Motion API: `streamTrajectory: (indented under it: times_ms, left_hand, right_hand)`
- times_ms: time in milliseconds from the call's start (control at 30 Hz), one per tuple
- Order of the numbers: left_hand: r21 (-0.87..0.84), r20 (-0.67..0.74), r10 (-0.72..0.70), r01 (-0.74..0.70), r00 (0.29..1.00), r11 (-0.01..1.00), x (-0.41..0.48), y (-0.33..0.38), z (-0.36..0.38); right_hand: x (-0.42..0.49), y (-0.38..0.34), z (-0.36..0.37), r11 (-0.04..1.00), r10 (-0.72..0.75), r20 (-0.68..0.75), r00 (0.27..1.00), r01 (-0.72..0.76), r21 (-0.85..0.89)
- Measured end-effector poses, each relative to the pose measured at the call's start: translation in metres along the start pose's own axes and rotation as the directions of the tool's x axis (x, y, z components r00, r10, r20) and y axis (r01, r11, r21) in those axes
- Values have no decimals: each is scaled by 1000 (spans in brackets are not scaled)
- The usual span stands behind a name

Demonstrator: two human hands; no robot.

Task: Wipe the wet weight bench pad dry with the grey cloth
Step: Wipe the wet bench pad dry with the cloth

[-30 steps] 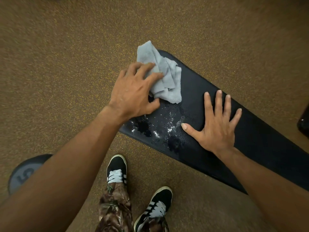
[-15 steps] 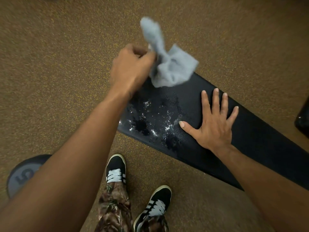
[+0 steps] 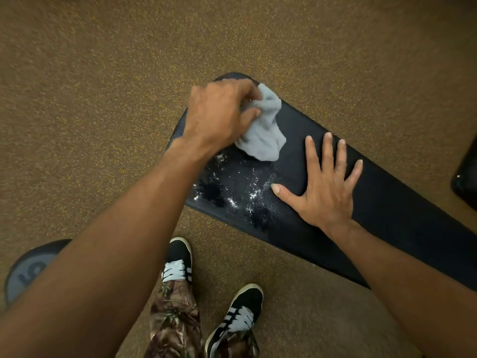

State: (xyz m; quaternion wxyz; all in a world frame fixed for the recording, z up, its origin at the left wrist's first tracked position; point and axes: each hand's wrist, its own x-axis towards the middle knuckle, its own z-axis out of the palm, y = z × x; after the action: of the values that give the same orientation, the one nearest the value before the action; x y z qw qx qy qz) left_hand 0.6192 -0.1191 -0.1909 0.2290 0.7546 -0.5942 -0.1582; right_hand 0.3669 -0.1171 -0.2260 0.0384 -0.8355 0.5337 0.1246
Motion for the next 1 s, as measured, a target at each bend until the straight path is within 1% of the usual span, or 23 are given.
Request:
streamTrajectory:
  times_ms: [100, 167, 233, 267, 300, 333, 367, 400, 433, 467, 500, 533, 567, 600, 633, 667, 733, 767, 800, 867, 933, 1000]
  left_hand:
    - [-69, -3, -36, 36, 999, 997, -1, -4, -21]
    - [-90, -26, -35, 33, 999, 995, -1, -6, -28]
    - [-42, -106, -24, 20, 994, 999, -1, -4, -20]
    - [-42, -152, -49, 43, 987, 998, -1, -3, -12]
    - [-83, -195, -79, 63, 978, 995, -1, -2, -5]
    - [-119, -248, -80, 52, 965, 992, -2, -2, 0]
    - [-101, -296, -34, 4, 955, 995, -4, -4, 3]
    - [-23, -312, 54, -64, 949, 998, -8, -7, 5]
    - [84, -272, 159, -141, 949, 986, -13, -12, 7]
    - [174, -190, 254, -222, 948, 959, -19, -16, 9]
    - [228, -87, 322, -295, 943, 928, -25, -19, 11]
    - [252, 18, 352, -345, 936, 904, -31, -21, 13]
    - [267, 101, 354, -368, 930, 891, -38, -23, 16]
    - [287, 154, 334, -366, 930, 885, -43, -24, 19]
    - [315, 170, 314, -353, 934, 881, -46, -23, 21]
    - [344, 157, 312, -348, 937, 872, -48, -21, 20]
    - [356, 97, 344, -355, 934, 864, -48, -19, 19]
    - [352, 96, 350, -361, 932, 864, -47, -19, 19]
    - [348, 143, 330, -359, 933, 866, -46, -19, 21]
    - [370, 272, 244, -335, 931, 866, -44, -20, 27]
    - [396, 320, 199, -321, 926, 860, -41, -23, 31]
    - [404, 326, 188, -316, 926, 858, -35, -21, 32]
  right_hand:
    - [0, 0, 0, 1000, -3, -3, 1000, 3, 3]
    - [0, 1, 0, 1000, -4, -7, 1000, 4, 4]
    - [0, 0, 0, 1000, -5, -6, 1000, 5, 3]
    - [0, 0, 0, 1000, -6, -5, 1000, 6, 4]
    - [-1, 0, 0, 1000, -5, -4, 1000, 5, 6]
    - [0, 1, -1, 1000, -4, -5, 1000, 4, 5]
    - [0, 1, -1, 1000, -5, -6, 1000, 5, 2]
    - [0, 1, -1, 1000, -7, -5, 1000, 7, -1]
    - [0, 1, 0, 1000, -9, -2, 1000, 9, -2]
    - [0, 0, 0, 1000, -11, -1, 1000, 11, -1]
    - [0, 0, 0, 1000, -11, -1, 1000, 11, -2]
    - [-1, 0, 0, 1000, -10, -3, 1000, 10, -3]
    - [-1, 0, -1, 1000, -9, -6, 1000, 9, -5]
    - [-1, 0, -1, 1000, -8, -7, 1000, 8, -5]
    - [-1, 0, -1, 1000, -7, -6, 1000, 7, -3]
    - [-1, 0, -1, 1000, -7, -5, 1000, 7, -1]
    - [-1, 1, 0, 1000, -8, -6, 1000, 8, -5]
    - [0, 1, 0, 1000, -9, -7, 1000, 9, -9]
    - [-1, 1, 0, 1000, -10, -8, 1000, 10, -11]
    - [-1, 0, 1, 1000, -10, -9, 1000, 10, -11]
    - [-1, 0, 2, 1000, -9, -16, 1000, 9, -15]
    - [-1, 0, 2, 1000, -10, -17, 1000, 10, -16]
